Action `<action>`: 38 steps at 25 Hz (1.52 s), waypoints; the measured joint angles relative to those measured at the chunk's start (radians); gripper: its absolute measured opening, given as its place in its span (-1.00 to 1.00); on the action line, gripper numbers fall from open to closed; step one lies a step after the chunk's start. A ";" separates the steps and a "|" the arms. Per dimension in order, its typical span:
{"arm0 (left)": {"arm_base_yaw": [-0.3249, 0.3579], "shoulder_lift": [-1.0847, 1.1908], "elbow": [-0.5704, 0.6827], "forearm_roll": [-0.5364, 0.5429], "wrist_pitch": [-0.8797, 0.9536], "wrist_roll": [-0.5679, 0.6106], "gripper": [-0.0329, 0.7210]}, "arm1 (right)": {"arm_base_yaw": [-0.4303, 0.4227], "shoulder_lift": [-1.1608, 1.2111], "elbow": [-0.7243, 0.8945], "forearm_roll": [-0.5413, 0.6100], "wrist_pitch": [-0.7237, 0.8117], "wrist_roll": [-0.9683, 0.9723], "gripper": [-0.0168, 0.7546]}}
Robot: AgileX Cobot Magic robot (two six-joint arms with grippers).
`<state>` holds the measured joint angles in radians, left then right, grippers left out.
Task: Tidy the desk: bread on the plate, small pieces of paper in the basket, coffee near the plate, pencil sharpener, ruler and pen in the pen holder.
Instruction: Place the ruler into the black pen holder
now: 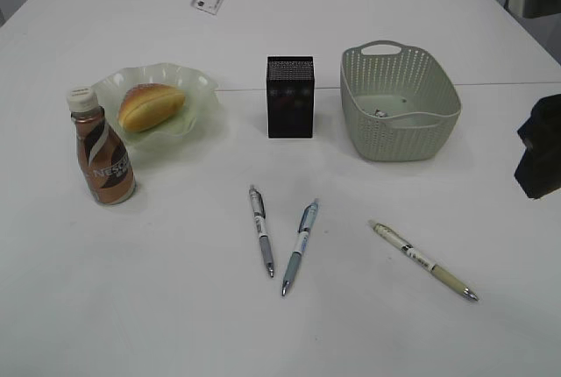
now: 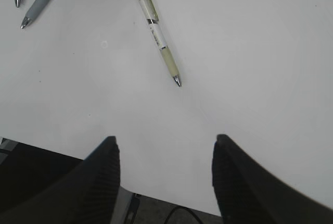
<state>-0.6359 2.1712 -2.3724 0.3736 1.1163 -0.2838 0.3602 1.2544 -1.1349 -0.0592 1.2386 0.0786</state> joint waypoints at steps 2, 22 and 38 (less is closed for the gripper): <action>0.000 -0.030 -0.002 -0.004 0.071 0.010 -0.22 | 0.000 0.000 0.000 0.000 0.000 0.000 0.20; 0.027 -0.250 -0.002 -0.339 0.066 0.313 -0.22 | 0.000 0.000 0.000 -0.002 0.000 0.047 0.20; 0.070 -0.306 0.087 -0.397 -0.343 0.313 -0.22 | 0.000 0.000 0.000 -0.006 0.000 0.051 0.20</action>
<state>-0.5656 1.8651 -2.2857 -0.0239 0.7736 0.0289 0.3602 1.2544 -1.1349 -0.0651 1.2386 0.1294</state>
